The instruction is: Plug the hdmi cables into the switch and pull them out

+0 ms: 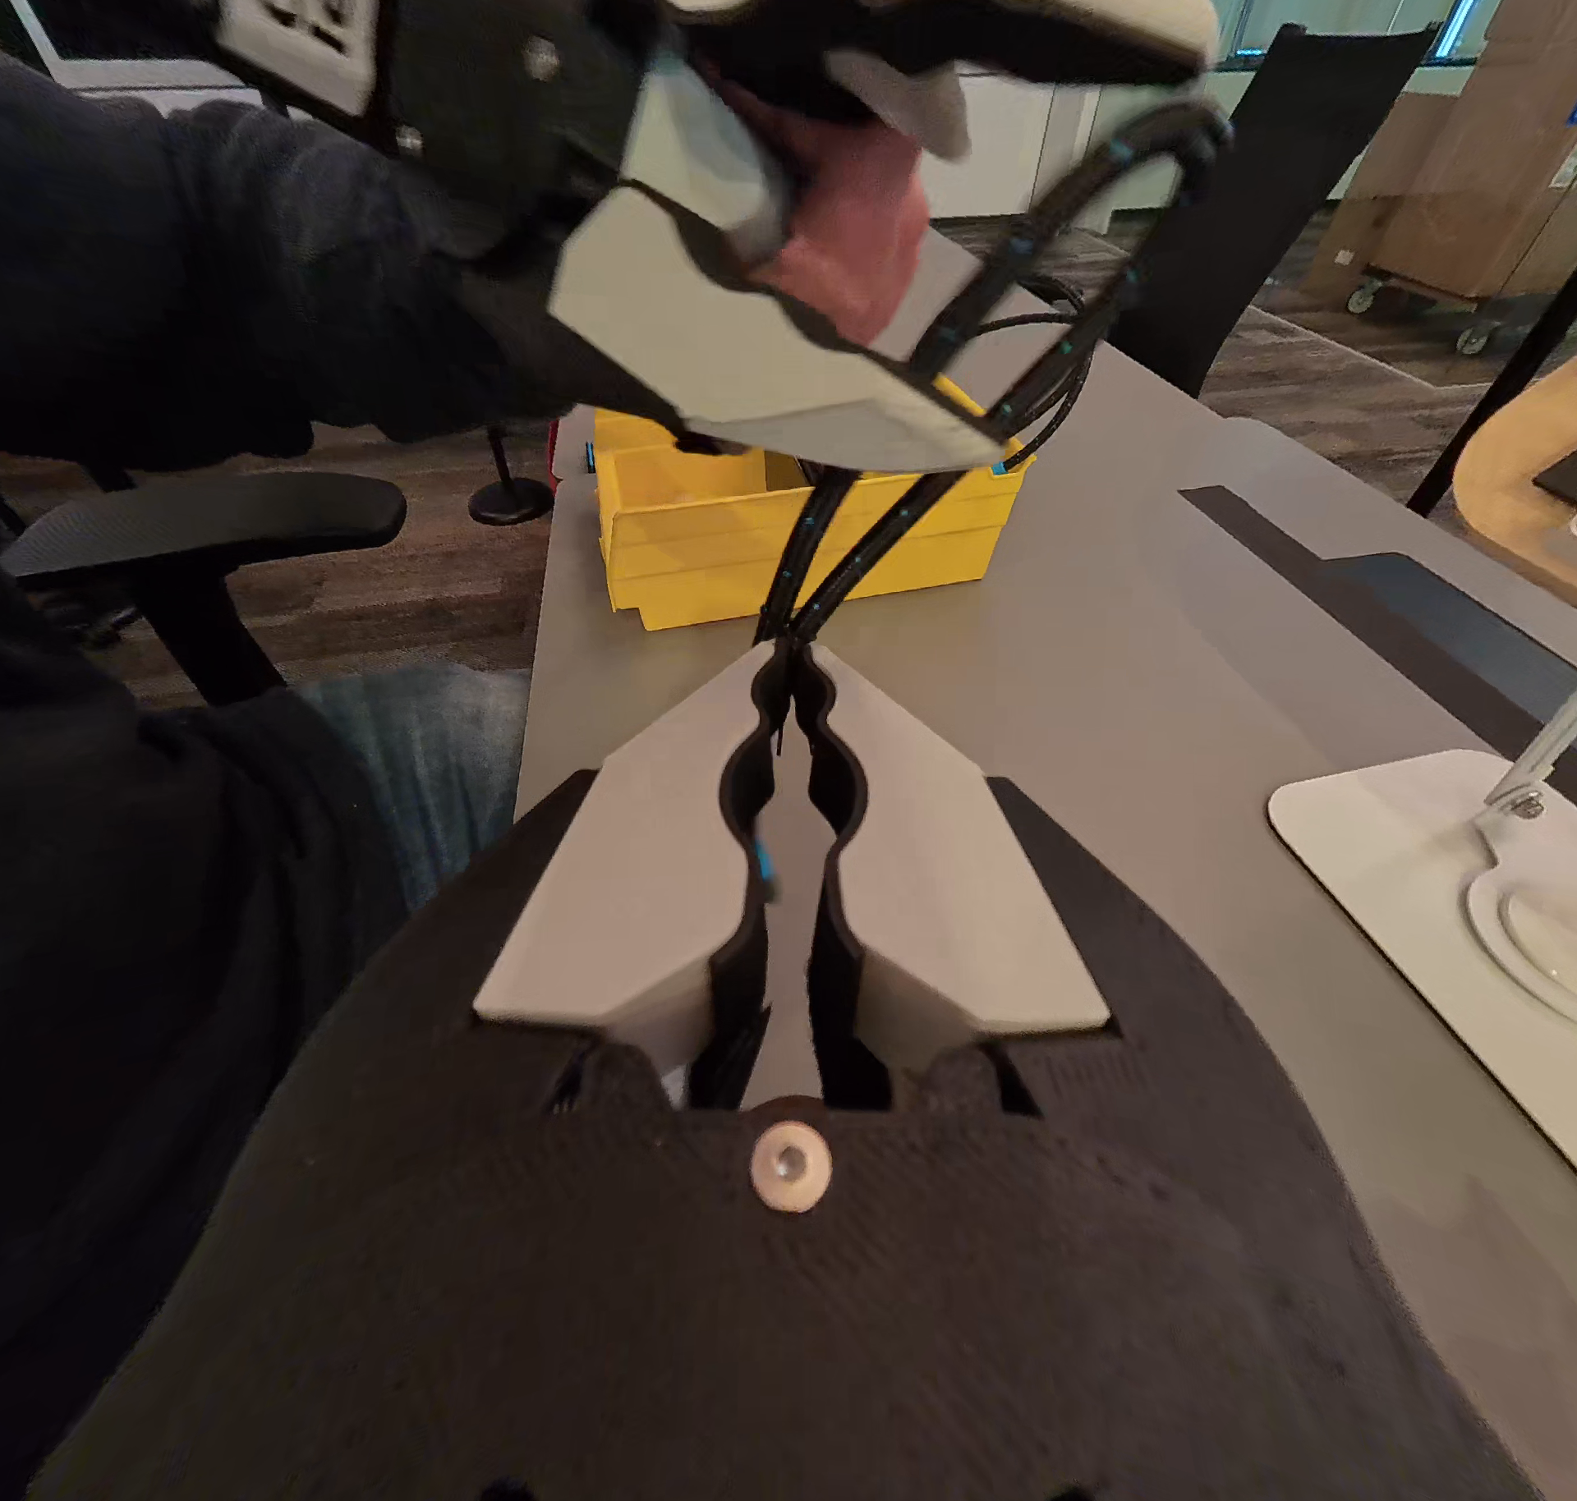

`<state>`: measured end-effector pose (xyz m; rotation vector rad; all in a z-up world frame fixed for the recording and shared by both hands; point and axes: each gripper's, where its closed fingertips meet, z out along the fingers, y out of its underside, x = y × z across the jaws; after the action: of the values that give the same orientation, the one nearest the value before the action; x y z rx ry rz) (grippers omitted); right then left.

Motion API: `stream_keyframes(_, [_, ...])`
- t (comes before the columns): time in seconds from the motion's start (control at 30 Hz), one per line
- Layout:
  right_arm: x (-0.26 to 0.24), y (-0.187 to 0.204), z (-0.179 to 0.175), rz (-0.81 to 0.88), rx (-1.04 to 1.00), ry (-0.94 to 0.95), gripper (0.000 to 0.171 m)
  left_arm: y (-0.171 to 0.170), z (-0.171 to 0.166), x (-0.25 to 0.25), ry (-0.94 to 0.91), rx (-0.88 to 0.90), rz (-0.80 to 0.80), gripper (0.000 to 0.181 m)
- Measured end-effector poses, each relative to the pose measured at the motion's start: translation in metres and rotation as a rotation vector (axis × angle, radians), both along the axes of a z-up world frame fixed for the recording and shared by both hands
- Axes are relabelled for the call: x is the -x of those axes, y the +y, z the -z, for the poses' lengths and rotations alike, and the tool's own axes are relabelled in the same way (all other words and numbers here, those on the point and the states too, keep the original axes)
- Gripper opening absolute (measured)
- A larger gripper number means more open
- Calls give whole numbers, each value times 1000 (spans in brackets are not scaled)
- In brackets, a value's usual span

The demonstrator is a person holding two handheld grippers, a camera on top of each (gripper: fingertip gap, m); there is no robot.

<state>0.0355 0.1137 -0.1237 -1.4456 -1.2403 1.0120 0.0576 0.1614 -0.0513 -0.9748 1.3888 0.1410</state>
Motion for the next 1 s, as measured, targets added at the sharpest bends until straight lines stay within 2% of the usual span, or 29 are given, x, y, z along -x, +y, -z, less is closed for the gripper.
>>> stream_keyframes(0.1, [-2, -3, -3, -24, 18, 38, 0, 19, 10, 6, -38, 50, -36, 41])
stream_keyframes(0.27, [-1, -5, 0, -47, 16, 56, 0, 28, 30, -1, -29, 141, -26, 39])
stream_keyframes(0.4, [-2, -6, -5, -61, 27, 102, 0, 36, 64, -5, 15, 278, -25, 39])
stream_keyframes(0.53, [-7, 0, -9, -44, 42, 134, 0, 31, 94, -9, 55, 378, 3, 45])
stream_keyframes(0.67, [-7, 2, -3, -35, 50, 118, 0, 19, 110, -14, 48, 447, 43, 48])
stream_keyframes(0.83, [-4, 2, -2, -40, 59, 112, 0, 5, 117, -23, 85, 389, 78, 49])
stream_keyframes(0.9, [-6, 4, -1, -30, 65, 107, 0, 11, 118, -18, 124, 337, 37, 50])
stream_keyframes(1.0, [-10, 8, 0, -13, 84, 115, 0, 19, 110, -6, 82, 337, -14, 58])
